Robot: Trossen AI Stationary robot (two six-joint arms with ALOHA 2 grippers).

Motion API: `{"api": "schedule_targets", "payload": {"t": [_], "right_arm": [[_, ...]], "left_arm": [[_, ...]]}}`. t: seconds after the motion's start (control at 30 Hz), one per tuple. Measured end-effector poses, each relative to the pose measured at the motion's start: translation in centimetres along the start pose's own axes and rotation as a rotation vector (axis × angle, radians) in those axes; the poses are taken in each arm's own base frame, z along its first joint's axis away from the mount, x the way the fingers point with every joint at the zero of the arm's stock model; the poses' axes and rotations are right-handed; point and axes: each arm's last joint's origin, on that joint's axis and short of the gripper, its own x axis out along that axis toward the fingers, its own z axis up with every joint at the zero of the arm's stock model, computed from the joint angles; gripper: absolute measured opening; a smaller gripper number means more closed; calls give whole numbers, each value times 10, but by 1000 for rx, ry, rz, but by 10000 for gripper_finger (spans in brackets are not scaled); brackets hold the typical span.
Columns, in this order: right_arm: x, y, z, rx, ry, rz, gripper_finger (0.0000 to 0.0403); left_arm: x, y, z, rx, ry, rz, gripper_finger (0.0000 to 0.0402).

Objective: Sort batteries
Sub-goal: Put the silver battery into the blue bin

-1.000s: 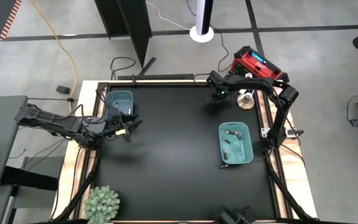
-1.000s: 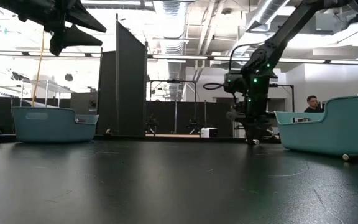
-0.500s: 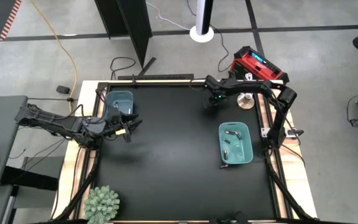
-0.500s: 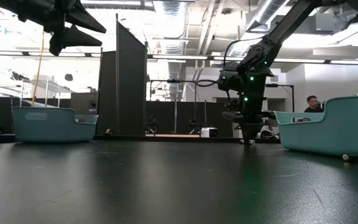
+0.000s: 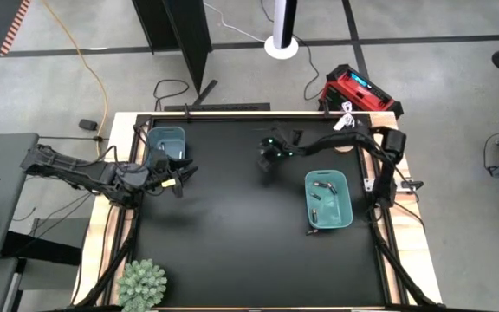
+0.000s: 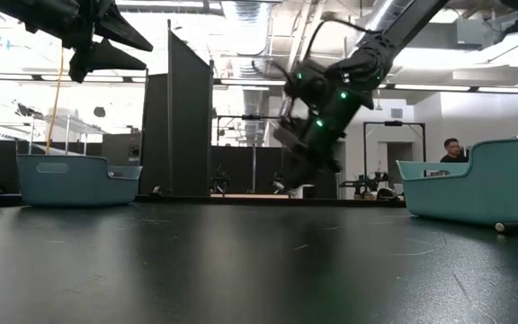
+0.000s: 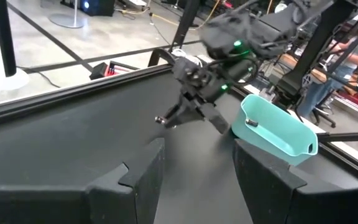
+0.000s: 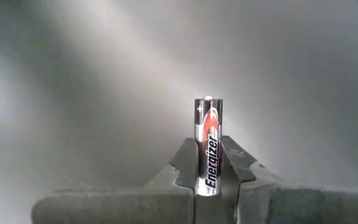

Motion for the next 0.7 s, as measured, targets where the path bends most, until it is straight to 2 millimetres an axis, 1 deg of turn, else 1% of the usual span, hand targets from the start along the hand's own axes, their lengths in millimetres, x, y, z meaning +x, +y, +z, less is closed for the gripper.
{"api": "schedule_targets", "payload": {"t": [0.17, 0.3, 0.37, 0.43, 0.53, 0.7], "right_arm": [[-5, 38, 14, -65, -234, 157, 42], [-19, 68, 29, -105, -471, 284, 42], [-25, 82, 39, -118, -547, 323, 42], [-27, 95, 51, -142, -594, 346, 42], [-20, 116, 69, -184, -638, 359, 42], [3, 143, 93, -211, -675, 379, 42]], "left_arm": [[0, 0, 0, -8, -1, 0, 184], [0, 0, 1, -13, -16, 12, 184], [0, -1, 3, -15, -35, 15, 184], [0, -2, 5, -16, -57, 12, 184], [0, -3, 9, -18, -85, -2, 184], [-6, -6, 20, -43, -151, -70, 184]]}}
